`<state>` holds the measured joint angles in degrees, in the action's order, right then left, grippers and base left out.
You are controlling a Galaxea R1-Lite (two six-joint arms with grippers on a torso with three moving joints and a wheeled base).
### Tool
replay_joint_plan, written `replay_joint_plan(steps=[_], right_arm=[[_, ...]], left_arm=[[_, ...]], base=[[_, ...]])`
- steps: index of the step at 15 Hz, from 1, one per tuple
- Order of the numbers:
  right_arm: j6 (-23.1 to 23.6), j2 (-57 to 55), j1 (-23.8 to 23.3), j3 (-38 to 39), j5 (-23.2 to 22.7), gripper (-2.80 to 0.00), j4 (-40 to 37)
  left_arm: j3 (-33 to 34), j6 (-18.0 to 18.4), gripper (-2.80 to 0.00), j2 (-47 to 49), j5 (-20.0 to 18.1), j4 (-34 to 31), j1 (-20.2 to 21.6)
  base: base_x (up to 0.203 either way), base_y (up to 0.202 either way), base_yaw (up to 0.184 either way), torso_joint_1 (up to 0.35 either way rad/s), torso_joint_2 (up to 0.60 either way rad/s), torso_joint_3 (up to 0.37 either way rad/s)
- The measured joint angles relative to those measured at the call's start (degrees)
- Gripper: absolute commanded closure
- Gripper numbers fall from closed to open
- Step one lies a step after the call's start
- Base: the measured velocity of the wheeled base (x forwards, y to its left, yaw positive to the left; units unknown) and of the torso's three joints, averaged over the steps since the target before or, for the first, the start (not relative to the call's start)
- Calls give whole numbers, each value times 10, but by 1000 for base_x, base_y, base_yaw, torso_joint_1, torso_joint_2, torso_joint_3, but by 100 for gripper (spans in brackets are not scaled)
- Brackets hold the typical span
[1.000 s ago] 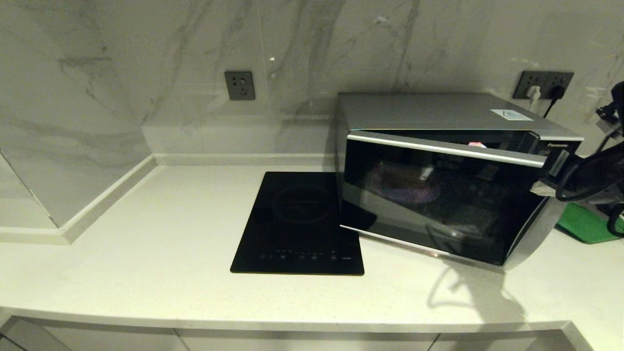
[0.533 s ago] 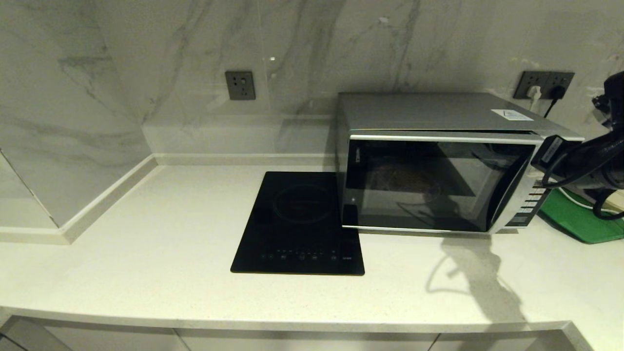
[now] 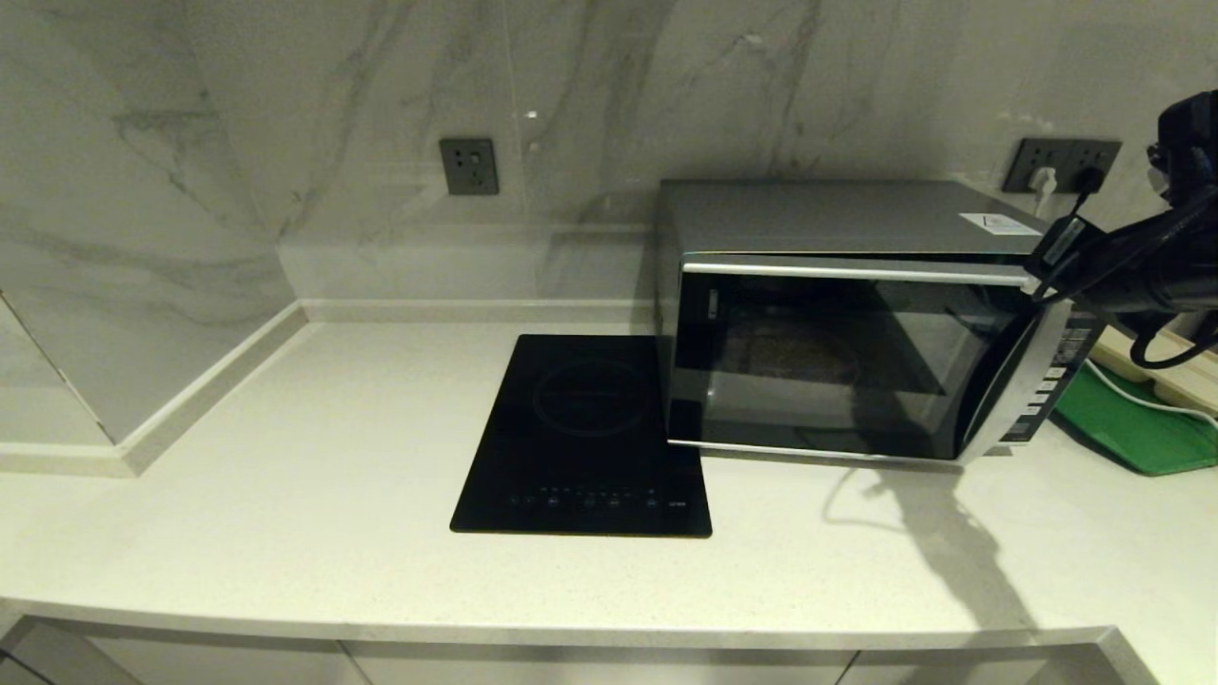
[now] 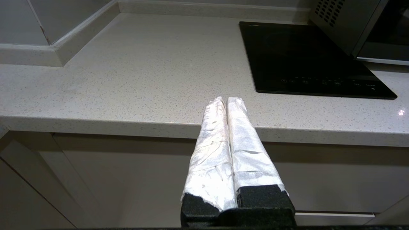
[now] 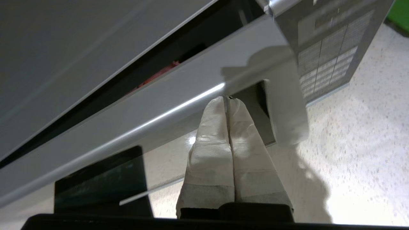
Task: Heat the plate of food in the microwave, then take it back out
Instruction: Close the microwave oven
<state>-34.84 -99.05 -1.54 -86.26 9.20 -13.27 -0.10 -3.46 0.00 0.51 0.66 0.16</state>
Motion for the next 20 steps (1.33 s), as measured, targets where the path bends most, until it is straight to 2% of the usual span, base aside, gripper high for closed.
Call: replay_joint_plan(steps=[6,10,20], right_arm=[[-5,-14,-7,-10,-3,0,1],[-10,-17,-8,-20,-27,0,2],[-13,-38,-11,-41,-28,0,5]], left_arm=[[0,0,0,0,0,0,0],[0,0,0,0,0,0,0],[0,0,0,0,0,0,0]], base=[[0,0,0,0,0,0],[0,0,0,0,0,0],[0,0,0,0,0,0]])
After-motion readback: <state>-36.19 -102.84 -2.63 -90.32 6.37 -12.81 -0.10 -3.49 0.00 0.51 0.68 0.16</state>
